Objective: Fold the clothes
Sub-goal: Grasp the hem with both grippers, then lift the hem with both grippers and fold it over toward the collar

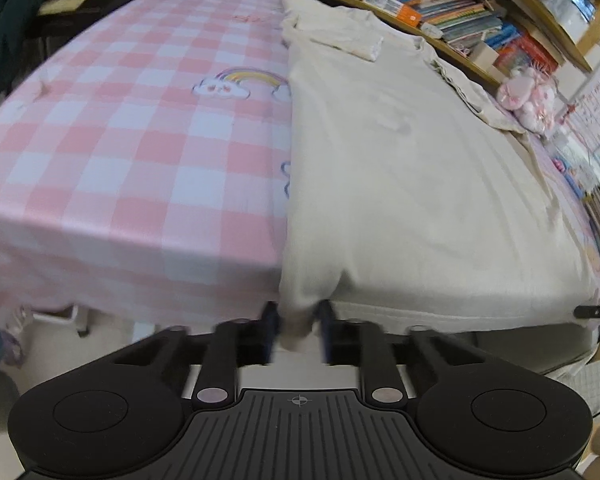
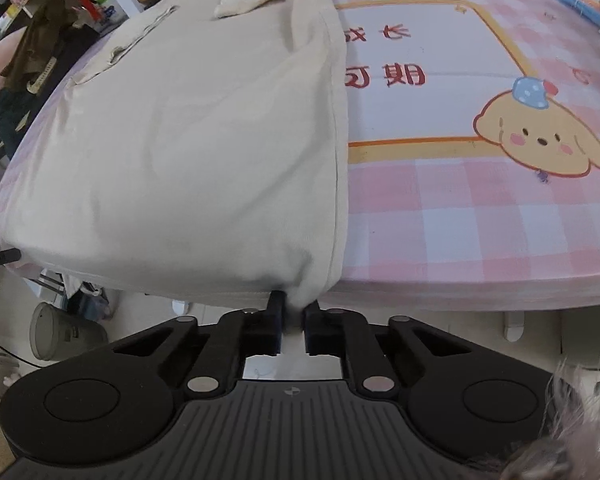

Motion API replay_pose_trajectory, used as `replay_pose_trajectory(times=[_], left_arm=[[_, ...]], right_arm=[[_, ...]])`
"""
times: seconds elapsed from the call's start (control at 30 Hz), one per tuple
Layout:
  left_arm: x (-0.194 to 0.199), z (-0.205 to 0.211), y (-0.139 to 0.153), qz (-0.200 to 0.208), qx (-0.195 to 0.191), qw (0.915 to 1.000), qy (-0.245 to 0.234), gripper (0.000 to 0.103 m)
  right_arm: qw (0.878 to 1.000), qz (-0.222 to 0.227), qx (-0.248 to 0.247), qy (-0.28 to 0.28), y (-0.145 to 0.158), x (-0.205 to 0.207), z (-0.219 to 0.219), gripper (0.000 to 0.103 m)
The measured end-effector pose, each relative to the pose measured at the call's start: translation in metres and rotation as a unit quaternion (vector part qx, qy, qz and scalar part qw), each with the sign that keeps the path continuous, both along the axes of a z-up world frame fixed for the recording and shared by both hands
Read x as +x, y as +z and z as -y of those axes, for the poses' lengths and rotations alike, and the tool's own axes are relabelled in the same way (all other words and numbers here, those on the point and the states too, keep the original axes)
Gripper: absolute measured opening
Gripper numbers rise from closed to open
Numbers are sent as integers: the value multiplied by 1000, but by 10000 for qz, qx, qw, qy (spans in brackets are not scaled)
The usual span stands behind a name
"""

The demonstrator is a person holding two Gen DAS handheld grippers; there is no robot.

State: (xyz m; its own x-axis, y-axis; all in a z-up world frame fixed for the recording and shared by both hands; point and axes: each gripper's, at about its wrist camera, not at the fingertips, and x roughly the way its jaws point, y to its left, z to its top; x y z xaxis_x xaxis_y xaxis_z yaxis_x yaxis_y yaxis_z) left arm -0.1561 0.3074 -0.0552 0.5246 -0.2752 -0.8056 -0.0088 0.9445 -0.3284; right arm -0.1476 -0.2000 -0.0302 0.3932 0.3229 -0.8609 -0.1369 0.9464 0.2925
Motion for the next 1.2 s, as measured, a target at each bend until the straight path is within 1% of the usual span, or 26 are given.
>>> replay_pose_trajectory(times=[0.07,0.23,0.33,0.43,0.57,0.8,0.93,1.0,1.03,1.07,1.13,1.2], left_arm=[[-5,1,4,31,-7,10000,-10,6],[-18,0,15,70,-38,9999,-78,5],[-28,-2,20,47,-82,9998,-169,5],[-41,-5,22,3,-151,9997,-193,5],[-59,-7,21,-151,-224,9993,-274,5],[-84,-12,6,-642,-332,9966,-403,5],[-86,-14,7,-674,-461,9959,-394,5],[-80,-14,17,-527,-626,9961,-320,5],[-78,-18,25,-372,-825,9957,-206,5],[-75,-23,36,-114,-1125,9936,-46,5],[-69,-32,57,383,-1723,9839,264,5],[-62,-40,75,853,-2319,9677,510,5]], right_arm=[[10000,49,-1,-17,4,-5,0,7],[9998,157,60,-67,16,-23,5,7],[9998,155,129,-92,24,-34,8,7],[9998,100,142,-111,25,-45,7,7],[9995,-72,227,-215,22,-66,11,7],[9972,-567,316,-358,10,-107,17,7],[9952,-750,415,-480,7,-119,20,7],[9949,-736,463,-503,11,-120,20,7],[9947,-703,543,-518,15,-119,20,7],[9934,-643,747,-584,21,-117,23,7],[9843,-272,1468,-944,38,-118,41,7],[9669,174,2163,-1342,55,-118,59,7]])
